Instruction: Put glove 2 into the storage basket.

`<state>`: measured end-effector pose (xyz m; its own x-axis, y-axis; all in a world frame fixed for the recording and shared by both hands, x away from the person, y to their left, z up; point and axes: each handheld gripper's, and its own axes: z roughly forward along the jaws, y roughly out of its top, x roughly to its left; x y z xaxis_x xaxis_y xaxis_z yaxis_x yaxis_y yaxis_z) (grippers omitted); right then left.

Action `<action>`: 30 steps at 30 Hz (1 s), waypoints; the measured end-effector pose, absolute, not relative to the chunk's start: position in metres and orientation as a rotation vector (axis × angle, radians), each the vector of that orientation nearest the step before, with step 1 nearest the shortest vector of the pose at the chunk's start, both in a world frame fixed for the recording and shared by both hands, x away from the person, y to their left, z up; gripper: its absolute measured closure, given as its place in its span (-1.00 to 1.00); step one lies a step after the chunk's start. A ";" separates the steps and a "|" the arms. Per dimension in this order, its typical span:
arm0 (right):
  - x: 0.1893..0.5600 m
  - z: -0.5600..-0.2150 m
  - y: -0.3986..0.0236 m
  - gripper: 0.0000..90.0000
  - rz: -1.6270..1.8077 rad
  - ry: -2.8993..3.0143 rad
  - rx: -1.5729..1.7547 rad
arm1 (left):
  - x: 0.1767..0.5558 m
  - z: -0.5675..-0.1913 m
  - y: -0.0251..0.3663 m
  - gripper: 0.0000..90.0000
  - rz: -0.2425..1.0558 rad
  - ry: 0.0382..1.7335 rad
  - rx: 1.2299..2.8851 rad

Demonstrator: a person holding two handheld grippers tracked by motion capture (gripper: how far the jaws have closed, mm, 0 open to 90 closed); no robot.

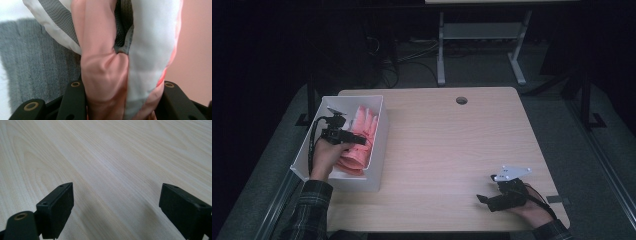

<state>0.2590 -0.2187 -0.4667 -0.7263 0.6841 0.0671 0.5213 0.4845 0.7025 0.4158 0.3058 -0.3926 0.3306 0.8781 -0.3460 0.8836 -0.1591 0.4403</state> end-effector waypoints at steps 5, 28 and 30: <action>0.259 -0.467 -0.218 -0.73 1.070 2.510 1.038 | 0.417 -0.398 0.304 0.25 -0.021 1.549 2.034; 0.260 -0.468 -0.218 -0.73 1.071 2.517 1.031 | 0.407 -0.365 0.314 -0.64 0.116 1.422 2.061; 0.259 -0.468 -0.218 -0.73 1.068 2.519 1.034 | 0.406 -0.359 0.315 -0.65 0.123 1.406 2.059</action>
